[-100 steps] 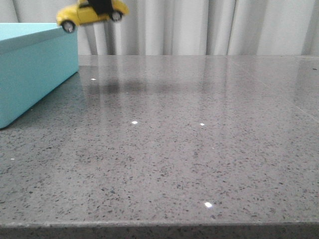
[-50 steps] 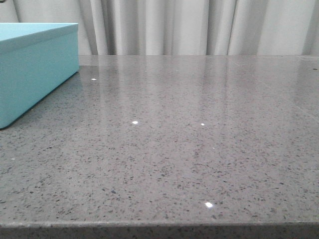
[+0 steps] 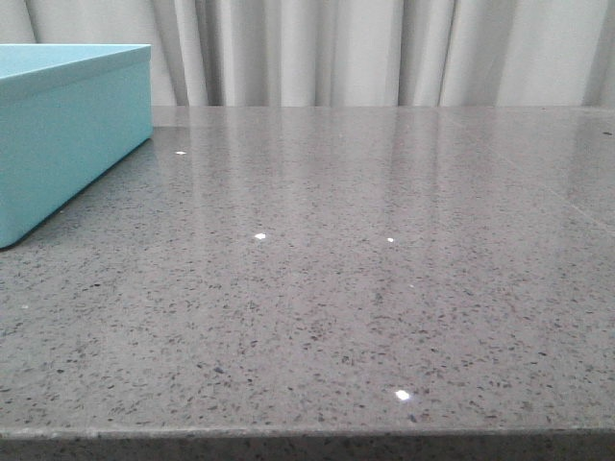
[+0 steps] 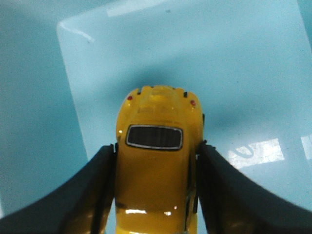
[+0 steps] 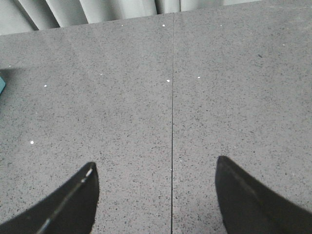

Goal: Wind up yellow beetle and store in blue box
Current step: 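Lower the car into the blue box and open the left gripper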

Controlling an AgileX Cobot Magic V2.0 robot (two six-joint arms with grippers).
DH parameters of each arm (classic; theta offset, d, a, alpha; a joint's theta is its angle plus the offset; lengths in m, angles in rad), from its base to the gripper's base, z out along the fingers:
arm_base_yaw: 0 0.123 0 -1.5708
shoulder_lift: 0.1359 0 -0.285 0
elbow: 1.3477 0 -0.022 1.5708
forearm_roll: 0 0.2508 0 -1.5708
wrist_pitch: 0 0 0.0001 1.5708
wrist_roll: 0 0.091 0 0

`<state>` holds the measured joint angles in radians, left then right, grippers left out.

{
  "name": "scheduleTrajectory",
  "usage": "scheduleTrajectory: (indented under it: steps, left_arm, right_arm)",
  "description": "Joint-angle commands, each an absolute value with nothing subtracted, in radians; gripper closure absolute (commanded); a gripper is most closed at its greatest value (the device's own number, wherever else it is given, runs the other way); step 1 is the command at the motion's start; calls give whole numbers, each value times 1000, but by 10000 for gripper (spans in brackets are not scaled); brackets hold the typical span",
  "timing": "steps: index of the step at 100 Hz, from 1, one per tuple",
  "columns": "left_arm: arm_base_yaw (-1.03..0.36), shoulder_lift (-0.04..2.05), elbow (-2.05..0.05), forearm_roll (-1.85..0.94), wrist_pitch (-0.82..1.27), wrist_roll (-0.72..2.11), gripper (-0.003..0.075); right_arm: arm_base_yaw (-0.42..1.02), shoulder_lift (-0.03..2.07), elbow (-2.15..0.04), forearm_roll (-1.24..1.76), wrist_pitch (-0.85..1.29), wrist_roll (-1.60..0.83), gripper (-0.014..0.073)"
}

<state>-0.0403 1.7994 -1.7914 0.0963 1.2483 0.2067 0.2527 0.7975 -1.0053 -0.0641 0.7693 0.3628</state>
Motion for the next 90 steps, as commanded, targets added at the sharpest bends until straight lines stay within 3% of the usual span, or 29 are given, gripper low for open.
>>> scheduleTrajectory:
  steps: [1, 27, 46, 56, 90]
  left_arm:
    - [-38, 1760, -1776, 87, 1188, 195, 571]
    - [-38, 1804, -1730, 38, 1169, 197, 537]
    - [-38, 1804, -1728, 26, 1157, 201, 346]
    - [-38, 1804, -1728, 26, 1164, 201, 288]
    - [-38, 1744, -1741, 0, 1134, 209, 305]
  right_arm:
    - [255, 791, -1031, -72, 692, 355, 85]
    - [255, 791, -1031, -72, 692, 355, 85]
    - [255, 791, -1031, -70, 692, 355, 85]
    - [255, 791, -1031, -70, 692, 355, 85]
    - [255, 783, -1031, -81, 692, 337, 85]
